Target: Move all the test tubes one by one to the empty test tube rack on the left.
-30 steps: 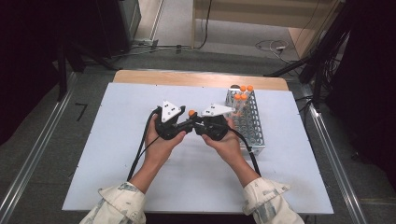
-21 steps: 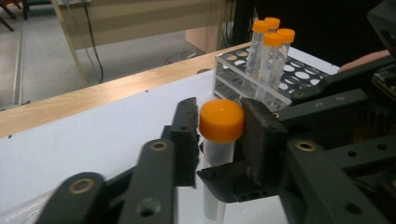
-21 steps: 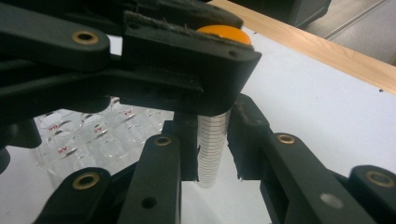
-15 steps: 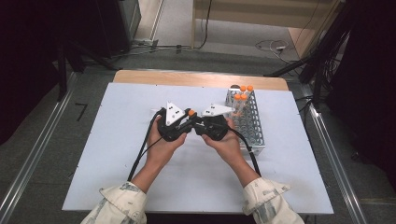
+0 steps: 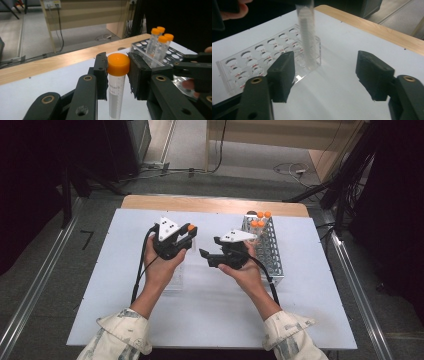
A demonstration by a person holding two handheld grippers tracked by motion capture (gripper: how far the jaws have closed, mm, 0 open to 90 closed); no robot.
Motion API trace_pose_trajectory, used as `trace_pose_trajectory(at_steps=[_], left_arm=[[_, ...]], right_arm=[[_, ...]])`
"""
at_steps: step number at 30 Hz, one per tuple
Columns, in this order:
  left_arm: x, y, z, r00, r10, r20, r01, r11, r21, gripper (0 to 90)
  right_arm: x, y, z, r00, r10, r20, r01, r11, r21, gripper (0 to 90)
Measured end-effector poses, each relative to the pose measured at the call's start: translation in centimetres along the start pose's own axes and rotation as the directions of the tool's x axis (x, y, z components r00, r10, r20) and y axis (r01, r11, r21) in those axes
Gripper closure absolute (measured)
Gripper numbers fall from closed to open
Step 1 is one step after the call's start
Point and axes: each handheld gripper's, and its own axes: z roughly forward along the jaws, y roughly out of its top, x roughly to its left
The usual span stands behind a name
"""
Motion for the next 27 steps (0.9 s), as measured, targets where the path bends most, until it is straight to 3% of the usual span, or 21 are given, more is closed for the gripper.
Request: trace_pose_trajectory(at_steps=[8,14,27], left_arm=[[2.5,0.9,-0.7,0.9976,-0.011,-0.068,0.009,0.9997,-0.024,70.6],[4.0,0.6,-0.3,0.9956,-0.043,-0.084,0.041,0.9989,-0.025,70.7],[4.3,-0.4,0.5,0.9958,-0.041,-0.081,0.042,0.9991,0.006,70.6]], right_arm=[[-0.5,-0.2,-0.5,0.9998,0.022,-0.003,-0.022,1.0,-0.018,23.4],[-0.5,-0.1,-0.7,0.9997,0.022,-0.009,-0.022,0.999,-0.023,23.3],[-0.6,-0.2,-1.0,0.9998,0.021,-0.007,-0.021,0.999,-0.025,23.4]])
